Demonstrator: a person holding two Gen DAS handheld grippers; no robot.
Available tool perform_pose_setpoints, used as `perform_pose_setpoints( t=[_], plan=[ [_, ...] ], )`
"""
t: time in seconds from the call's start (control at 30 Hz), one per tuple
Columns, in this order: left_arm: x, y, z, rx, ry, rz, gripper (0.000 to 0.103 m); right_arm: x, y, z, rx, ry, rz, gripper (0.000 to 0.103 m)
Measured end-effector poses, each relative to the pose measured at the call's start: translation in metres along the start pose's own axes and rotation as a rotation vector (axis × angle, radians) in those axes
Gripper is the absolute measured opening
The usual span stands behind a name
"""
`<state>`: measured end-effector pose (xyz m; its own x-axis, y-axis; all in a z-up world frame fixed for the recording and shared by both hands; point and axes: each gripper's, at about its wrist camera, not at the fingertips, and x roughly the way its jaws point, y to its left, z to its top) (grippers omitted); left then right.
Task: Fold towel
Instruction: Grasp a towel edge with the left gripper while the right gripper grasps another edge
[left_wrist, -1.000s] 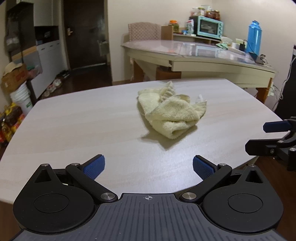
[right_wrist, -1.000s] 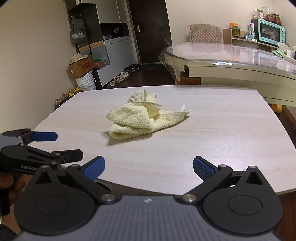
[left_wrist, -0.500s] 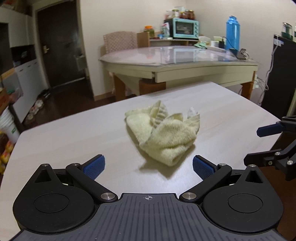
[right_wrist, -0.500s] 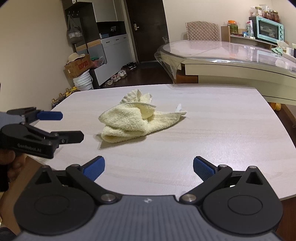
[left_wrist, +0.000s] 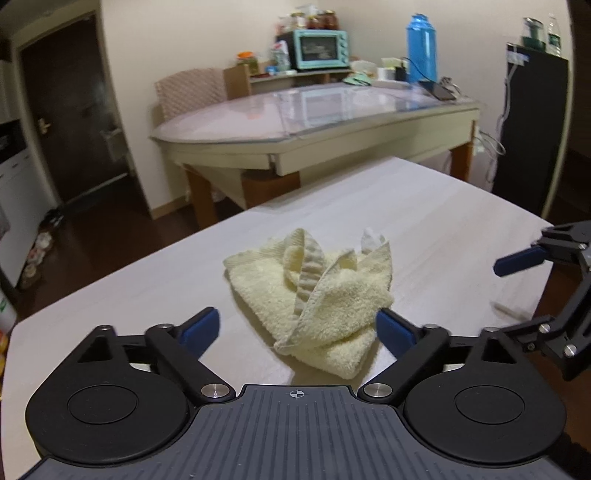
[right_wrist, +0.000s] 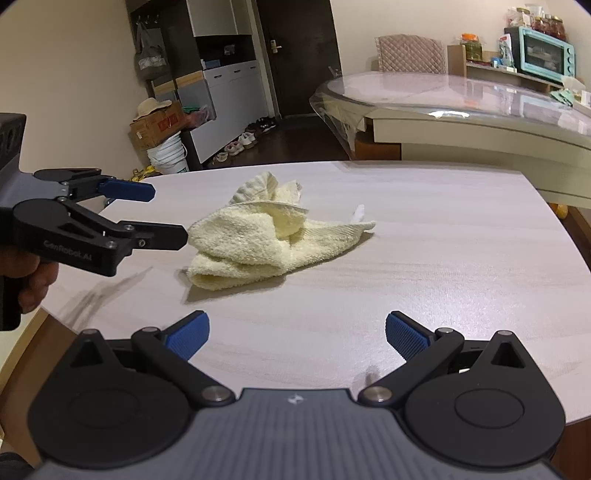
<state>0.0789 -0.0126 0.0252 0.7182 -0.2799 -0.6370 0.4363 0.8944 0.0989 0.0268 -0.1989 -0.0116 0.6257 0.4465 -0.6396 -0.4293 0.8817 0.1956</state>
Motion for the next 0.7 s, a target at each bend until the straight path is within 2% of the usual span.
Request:
perform_pose_setpoints(
  t=[0.17, 0.3, 0.37, 0.43, 0.53, 0.67, 0.7],
  plan=[
    [0.009, 0.006, 0.011, 0.041, 0.011, -0.036, 0.075, 0.006, -0.001, 0.005, -0.002, -0.002, 0.005, 0.103],
    [0.022, 0.012, 0.027, 0.05, 0.018, -0.051, 0.064, 0.008, -0.001, 0.008, -0.006, -0.008, 0.013, 0.103],
    [0.029, 0.015, 0.034, 0.044, 0.022, -0.063, 0.055, 0.009, -0.001, 0.009, -0.008, -0.011, 0.018, 0.103],
    [0.04, 0.018, 0.043, 0.024, 0.031, -0.096, 0.041, 0.01, -0.002, 0.009, -0.008, -0.011, 0.014, 0.103],
    [0.054, 0.022, 0.05, -0.002, 0.049, -0.134, 0.03, 0.011, -0.004, 0.01, -0.006, -0.01, 0.009, 0.103],
    [0.075, 0.023, 0.054, -0.014, 0.091, -0.164, 0.028, 0.014, -0.008, 0.011, 0.001, -0.006, 0.004, 0.103],
    [0.076, 0.024, 0.054, -0.014, 0.095, -0.168, 0.017, 0.015, -0.009, 0.011, 0.002, -0.007, 0.002, 0.103]
  ],
)
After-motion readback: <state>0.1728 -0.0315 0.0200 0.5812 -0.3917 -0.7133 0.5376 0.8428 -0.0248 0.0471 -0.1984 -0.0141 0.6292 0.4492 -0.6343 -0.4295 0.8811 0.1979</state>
